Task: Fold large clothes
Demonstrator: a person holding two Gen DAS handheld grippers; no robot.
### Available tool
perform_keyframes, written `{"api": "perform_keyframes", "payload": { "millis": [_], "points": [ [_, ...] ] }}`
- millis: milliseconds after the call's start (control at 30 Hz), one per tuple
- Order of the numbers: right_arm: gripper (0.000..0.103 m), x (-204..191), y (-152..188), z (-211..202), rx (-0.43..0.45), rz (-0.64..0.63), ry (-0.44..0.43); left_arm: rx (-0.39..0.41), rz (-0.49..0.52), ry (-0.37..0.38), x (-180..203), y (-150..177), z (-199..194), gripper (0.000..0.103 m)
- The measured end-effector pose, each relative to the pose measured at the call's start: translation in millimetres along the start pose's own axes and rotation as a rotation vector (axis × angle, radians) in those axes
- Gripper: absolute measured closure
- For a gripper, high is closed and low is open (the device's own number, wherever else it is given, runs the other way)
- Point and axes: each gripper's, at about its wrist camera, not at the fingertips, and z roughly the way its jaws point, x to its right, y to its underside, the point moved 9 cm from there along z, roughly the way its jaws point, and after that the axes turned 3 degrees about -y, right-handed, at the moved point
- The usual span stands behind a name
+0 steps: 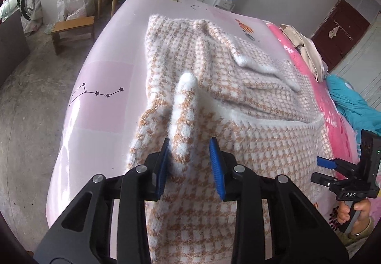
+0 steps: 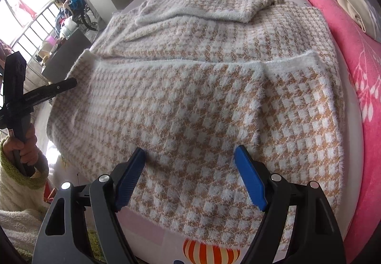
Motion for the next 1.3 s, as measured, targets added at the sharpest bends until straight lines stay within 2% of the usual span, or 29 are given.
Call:
{"api": "perform_keyframes", "payload": {
  "millis": [67,200,367,500,567,733,833,967,1067,1300],
  "points": [
    [0.027,-1.3,0.0,0.5,0.000,0.005,-0.005,-0.017,0.006,-0.043,-4.4,-3.8,7.8,0.073],
    [0.027,-0.5,-1.0,1.2,0.001,0.007,-0.009,-0.032,0.036,-0.078,-1.2,-9.9,17.5,0.073],
    [0.027,3.2,0.5,-4.5,0.019,0.012,-0.019,-0.035,0.162,-0.227,15.4,-5.7,23.8,0.073],
    [0.027,13.6,-2.4,-28.6,0.089,0.022,-0.034,-0.018,0.222,-0.328,21.8,-2.8,26.1,0.073],
    [0.027,25.3,-7.1,-43.9,0.137,0.028,-0.011,-0.011,0.238,-0.360,23.8,-2.5,26.5,0.073],
    [0.027,70.5,-25.6,-67.5,0.219,0.100,0.051,-0.001,0.234,-0.387,23.7,-2.1,27.0,0.072],
    [0.028,91.6,-38.0,-66.8,0.241,0.139,0.049,-0.001,0.223,-0.387,24.1,-1.9,26.7,0.072],
    [0.032,104.5,-46.9,-51.2,0.218,0.175,0.036,-0.005,0.209,-0.386,22.9,-2.5,26.9,0.072],
    [0.035,109.8,-45.9,-38.4,0.193,0.228,-0.006,-0.004,0.200,-0.385,22.1,-2.4,26.8,0.072],
    [0.043,121.1,-23.4,-31.5,0.150,0.326,-0.055,-0.004,0.200,-0.387,22.0,-2.1,27.0,0.072]
  ]
}}
